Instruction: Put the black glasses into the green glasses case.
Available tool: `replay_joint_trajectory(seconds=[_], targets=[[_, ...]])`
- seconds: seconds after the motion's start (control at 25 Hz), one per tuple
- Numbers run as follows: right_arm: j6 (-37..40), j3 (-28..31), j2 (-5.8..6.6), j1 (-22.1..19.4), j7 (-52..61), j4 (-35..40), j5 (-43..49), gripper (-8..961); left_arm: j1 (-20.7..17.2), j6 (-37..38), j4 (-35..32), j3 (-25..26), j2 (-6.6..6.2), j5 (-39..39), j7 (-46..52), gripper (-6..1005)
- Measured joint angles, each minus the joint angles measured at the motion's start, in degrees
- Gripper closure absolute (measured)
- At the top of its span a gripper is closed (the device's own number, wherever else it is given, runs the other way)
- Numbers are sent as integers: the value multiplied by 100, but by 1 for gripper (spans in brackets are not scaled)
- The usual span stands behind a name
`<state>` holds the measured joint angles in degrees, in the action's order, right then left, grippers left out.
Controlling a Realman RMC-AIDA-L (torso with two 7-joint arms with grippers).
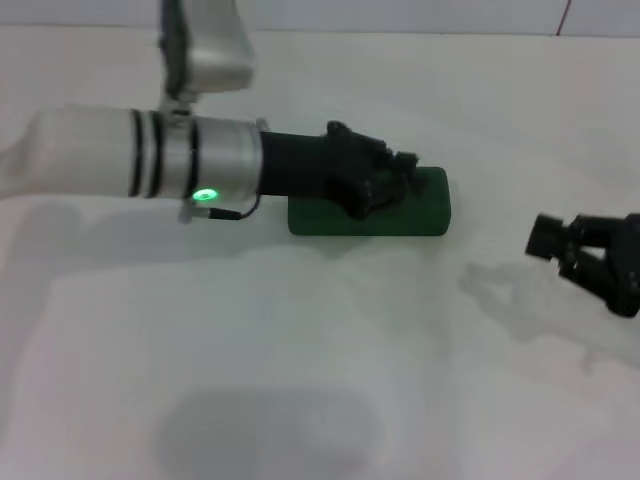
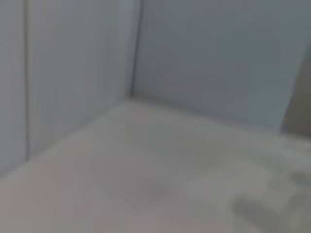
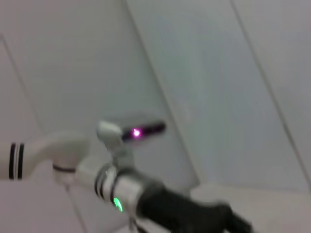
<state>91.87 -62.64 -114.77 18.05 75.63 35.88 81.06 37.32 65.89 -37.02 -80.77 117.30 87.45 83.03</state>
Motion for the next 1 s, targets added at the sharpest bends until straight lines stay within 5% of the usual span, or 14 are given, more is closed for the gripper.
replay_joint_trajectory(seconds=[0.12,0.28,0.44,0.72,0.92,1.0], targets=[[157,-9,-30,46,-202,21,176,734,-575,934,-764,423,0,-16,-80,754],[542,-10,-80,128,-316,3,132,728,-986,2737,-804,1372,-44,-316,-528,753],[886,-72,-134,324,-304,-23,-30,556,-1304,4020,-532,2093,-222,-385,-881,567],[1039,-564,-125,693,-315,-14,-438,299,-1599,4547,-134,2200,-417,-299,-1355,333],[1040,-872,-132,994,-336,-7,-449,80,-1624,4499,276,2368,-428,48,-1560,333],[1042,-932,-139,1028,-336,-18,-469,78,-1634,4499,318,2373,-428,123,-1614,332]])
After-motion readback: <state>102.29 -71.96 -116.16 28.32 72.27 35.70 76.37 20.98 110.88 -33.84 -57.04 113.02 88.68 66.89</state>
